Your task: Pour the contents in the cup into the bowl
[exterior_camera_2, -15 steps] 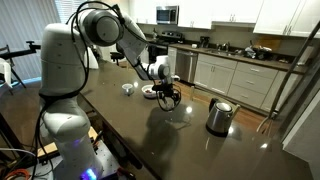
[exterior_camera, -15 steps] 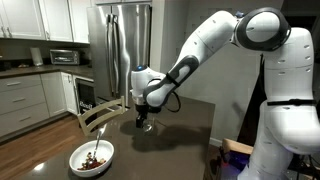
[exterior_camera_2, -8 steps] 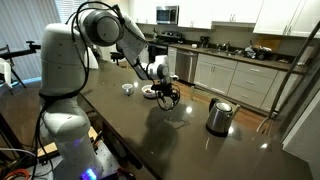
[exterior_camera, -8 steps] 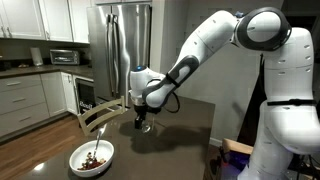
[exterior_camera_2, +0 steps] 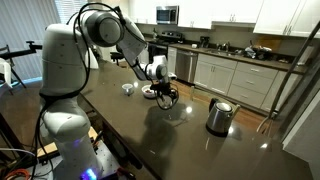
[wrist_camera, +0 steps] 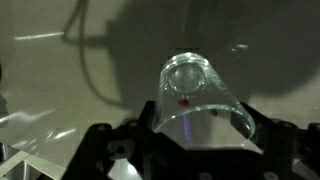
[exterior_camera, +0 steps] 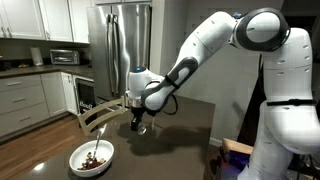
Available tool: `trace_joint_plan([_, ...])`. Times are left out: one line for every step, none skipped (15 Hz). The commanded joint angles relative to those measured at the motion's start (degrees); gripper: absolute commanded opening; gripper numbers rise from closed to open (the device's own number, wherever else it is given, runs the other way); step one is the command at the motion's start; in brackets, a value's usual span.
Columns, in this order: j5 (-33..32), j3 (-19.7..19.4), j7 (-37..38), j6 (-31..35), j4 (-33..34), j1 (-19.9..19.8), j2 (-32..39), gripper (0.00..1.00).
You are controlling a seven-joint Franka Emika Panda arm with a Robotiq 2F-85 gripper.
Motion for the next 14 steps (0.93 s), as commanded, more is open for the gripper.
trace_joint_plan([1.6, 0.0, -1.5, 4.4, 0.4, -0.4, 1.3, 0.55])
trace_joint_plan([1.9, 0.0, -1.6, 5.5, 0.5, -0.4, 1.8, 0.55])
trace_joint_plan([2.4, 0.0, -1.8, 6.4, 0.6, -0.5, 2.4, 0.55])
trace_joint_plan([2.7, 0.0, -2.0, 7.2, 0.7, -0.5, 2.9, 0.55])
trace_joint_plan([3.2, 0.0, -2.1, 7.7, 0.8, -0.6, 3.4, 0.55])
trace_joint_plan([3.6, 0.0, -2.3, 8.2, 0.9, -0.6, 3.8, 0.55])
trace_joint_plan([3.8, 0.0, -2.4, 8.4, 1.0, -0.6, 4.2, 0.55])
trace_joint_plan([3.8, -0.1, -2.4, 8.4, 1.1, -0.6, 4.5, 0.55])
trace_joint_plan([3.9, -0.1, -2.5, 8.5, 1.3, -0.6, 4.7, 0.55])
trace_joint_plan([3.9, -0.1, -2.6, 8.5, 1.5, -0.7, 4.7, 0.55])
trace_joint_plan([4.0, -0.2, -2.6, 8.4, 1.5, -0.7, 4.7, 0.55])
trace_joint_plan([4.0, -0.2, -2.5, 8.4, 1.6, -0.7, 4.8, 0.55])
trace_joint_plan([4.0, -0.3, -2.5, 8.1, 1.6, -0.7, 4.7, 0.55])
trace_joint_plan([3.9, -0.4, -2.5, 8.3, 1.5, -0.7, 4.7, 0.59])
